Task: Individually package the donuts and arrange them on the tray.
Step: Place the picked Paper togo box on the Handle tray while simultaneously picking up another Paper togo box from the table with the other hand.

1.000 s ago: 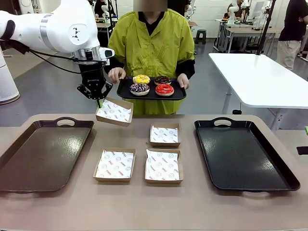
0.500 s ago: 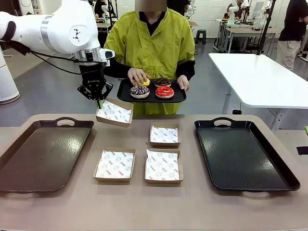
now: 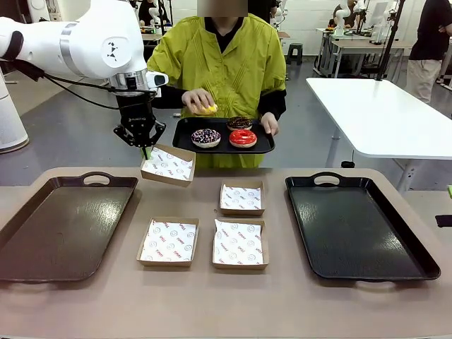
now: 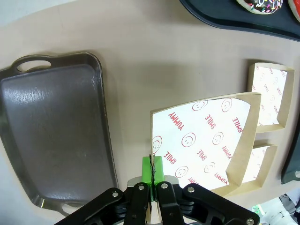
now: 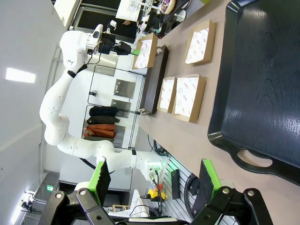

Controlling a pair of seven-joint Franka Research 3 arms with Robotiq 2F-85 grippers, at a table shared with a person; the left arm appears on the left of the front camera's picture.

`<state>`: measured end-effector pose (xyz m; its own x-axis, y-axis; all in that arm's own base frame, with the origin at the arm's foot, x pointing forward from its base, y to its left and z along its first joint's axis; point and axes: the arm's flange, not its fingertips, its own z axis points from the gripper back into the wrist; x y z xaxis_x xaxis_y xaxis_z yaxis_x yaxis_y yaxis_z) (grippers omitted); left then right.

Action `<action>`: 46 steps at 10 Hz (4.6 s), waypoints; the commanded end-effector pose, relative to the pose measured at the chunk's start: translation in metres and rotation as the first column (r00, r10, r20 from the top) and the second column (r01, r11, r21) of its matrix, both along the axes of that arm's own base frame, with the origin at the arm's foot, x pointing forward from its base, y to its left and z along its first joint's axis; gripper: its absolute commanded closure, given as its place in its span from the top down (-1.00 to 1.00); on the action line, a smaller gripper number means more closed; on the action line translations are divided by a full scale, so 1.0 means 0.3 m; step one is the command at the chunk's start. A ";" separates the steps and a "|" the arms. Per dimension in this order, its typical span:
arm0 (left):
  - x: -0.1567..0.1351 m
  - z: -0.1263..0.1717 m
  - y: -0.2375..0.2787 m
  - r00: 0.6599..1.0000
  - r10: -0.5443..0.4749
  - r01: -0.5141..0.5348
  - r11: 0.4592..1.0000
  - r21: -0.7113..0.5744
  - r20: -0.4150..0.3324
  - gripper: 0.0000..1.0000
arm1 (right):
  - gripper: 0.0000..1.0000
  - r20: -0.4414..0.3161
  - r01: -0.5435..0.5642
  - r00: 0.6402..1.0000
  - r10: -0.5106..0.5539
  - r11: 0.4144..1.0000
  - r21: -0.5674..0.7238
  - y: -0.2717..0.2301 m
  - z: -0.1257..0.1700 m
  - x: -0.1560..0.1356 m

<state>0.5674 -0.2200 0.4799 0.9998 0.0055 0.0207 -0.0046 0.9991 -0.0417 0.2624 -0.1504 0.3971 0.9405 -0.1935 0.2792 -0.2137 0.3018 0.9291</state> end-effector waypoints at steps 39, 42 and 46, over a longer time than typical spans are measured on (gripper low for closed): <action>-0.447 -0.063 0.626 0.998 0.036 -0.037 0.999 -0.024 -0.052 -0.98 | 1.00 -0.207 -0.048 0.973 -0.103 0.785 -0.618 0.770 0.192 0.763; -0.447 -0.063 0.626 0.998 0.036 -0.037 0.999 -0.024 -0.052 -0.98 | 1.00 -0.206 -0.046 0.973 -0.103 0.789 -0.613 0.769 0.197 0.761; -0.324 -0.099 0.683 0.999 0.028 -0.027 0.998 0.050 -0.033 -0.98 | 1.00 -0.281 -0.109 0.938 -0.204 0.597 -0.795 1.062 0.175 0.980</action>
<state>0.4500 -0.0230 0.4512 0.9988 0.0392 -0.0301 -0.0401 0.9988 -0.0292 0.5269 0.1473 0.4465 0.9939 -0.0756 0.0805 0.0373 0.9158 0.3999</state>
